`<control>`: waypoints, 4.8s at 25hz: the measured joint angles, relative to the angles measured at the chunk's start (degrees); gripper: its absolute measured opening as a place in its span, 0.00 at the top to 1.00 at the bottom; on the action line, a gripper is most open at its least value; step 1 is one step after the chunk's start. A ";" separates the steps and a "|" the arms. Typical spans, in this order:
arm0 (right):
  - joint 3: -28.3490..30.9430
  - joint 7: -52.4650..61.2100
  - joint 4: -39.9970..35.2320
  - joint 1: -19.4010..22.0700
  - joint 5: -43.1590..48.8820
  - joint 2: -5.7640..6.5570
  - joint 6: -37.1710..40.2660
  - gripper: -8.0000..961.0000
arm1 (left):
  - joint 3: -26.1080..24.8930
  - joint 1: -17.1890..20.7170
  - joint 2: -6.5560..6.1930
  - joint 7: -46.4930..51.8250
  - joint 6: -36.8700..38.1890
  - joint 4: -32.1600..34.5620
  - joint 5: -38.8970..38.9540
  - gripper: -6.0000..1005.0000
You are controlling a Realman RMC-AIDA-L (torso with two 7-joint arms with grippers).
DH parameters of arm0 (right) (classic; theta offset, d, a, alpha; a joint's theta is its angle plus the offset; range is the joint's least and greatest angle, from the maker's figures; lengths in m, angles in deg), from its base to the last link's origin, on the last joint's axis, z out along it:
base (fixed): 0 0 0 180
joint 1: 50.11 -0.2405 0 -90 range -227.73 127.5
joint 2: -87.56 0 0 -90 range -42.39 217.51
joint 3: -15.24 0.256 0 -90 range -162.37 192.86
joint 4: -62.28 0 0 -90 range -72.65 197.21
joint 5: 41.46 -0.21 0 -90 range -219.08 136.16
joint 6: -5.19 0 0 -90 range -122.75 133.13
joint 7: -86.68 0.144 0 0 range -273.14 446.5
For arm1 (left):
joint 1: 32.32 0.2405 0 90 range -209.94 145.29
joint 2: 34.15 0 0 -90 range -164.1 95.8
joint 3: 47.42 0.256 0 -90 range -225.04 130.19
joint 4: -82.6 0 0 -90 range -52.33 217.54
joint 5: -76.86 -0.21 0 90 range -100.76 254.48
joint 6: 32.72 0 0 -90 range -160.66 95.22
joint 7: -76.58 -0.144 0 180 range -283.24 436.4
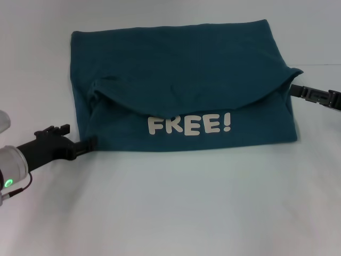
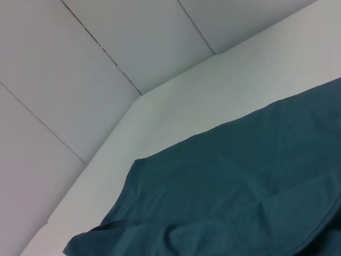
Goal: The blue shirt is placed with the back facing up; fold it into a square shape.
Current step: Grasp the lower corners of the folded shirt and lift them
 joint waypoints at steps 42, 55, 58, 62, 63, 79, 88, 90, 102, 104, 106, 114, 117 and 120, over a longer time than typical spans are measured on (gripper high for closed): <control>0.31 -0.45 0.59 1.24 -0.35 -0.44 -1.00 0.05 | 1.65 -0.36 -0.01 -0.54 0.22 -0.61 -3.60 0.45; -0.30 1.17 0.29 1.62 2.59 0.06 -1.30 0.05 | 1.76 -0.46 -0.01 -0.05 0.71 -0.21 -3.88 0.98; -0.31 4.28 -0.02 0.66 7.07 0.30 -2.83 0.05 | 1.76 -0.36 -0.01 0.65 1.35 0.24 -4.74 0.98; -0.39 5.86 -0.04 -0.17 10.32 -0.02 -4.35 0.05 | 1.75 -0.14 -0.01 0.91 2.91 0.71 -5.06 0.98; -0.55 5.89 0.00 -0.26 10.51 -0.19 -4.74 0.05 | 1.75 -0.13 -0.01 0.91 3.08 0.77 -5.06 0.98; -3.98 5.67 1.59 -1.55 10.54 -3.01 -13.87 0.05 | 1.76 -0.40 -0.35 0.91 3.28 1.32 -5.06 0.98; -6.04 5.57 2.60 -2.23 10.54 -3.51 -15.24 0.12 | 1.81 -0.73 -0.40 0.91 3.21 1.41 -5.12 0.98; -6.65 5.59 2.64 -2.25 10.54 -3.32 -14.85 0.18 | 1.82 -0.77 -0.39 0.91 3.20 1.40 -5.11 0.98; -6.33 4.69 2.06 -0.88 10.16 -2.78 -12.85 0.62 | 2.10 -0.40 -0.36 2.53 3.84 2.30 -5.12 0.98; -5.47 3.92 1.81 -0.55 10.13 -2.64 -11.57 0.69 | 2.80 0.16 -0.36 3.67 4.37 3.49 -5.20 0.98; -4.64 3.25 1.60 -0.19 10.09 -2.59 -10.54 0.76 | 3.38 0.84 -0.36 4.63 5.79 4.63 -5.25 0.98; -1.21 0.05 1.47 1.63 10.01 -2.54 -7.21 0.98 | 3.69 3.27 -0.27 7.34 9.93 8.36 -6.73 0.98; -1.01 -0.33 1.46 2.02 10.01 -2.53 -6.68 0.99 | 3.69 3.65 -0.20 7.35 9.96 8.37 -6.77 0.98; -0.98 -0.49 1.46 2.20 10.01 -2.54 -6.18 0.99 | 3.68 3.87 -0.17 7.36 9.96 8.37 -6.81 0.98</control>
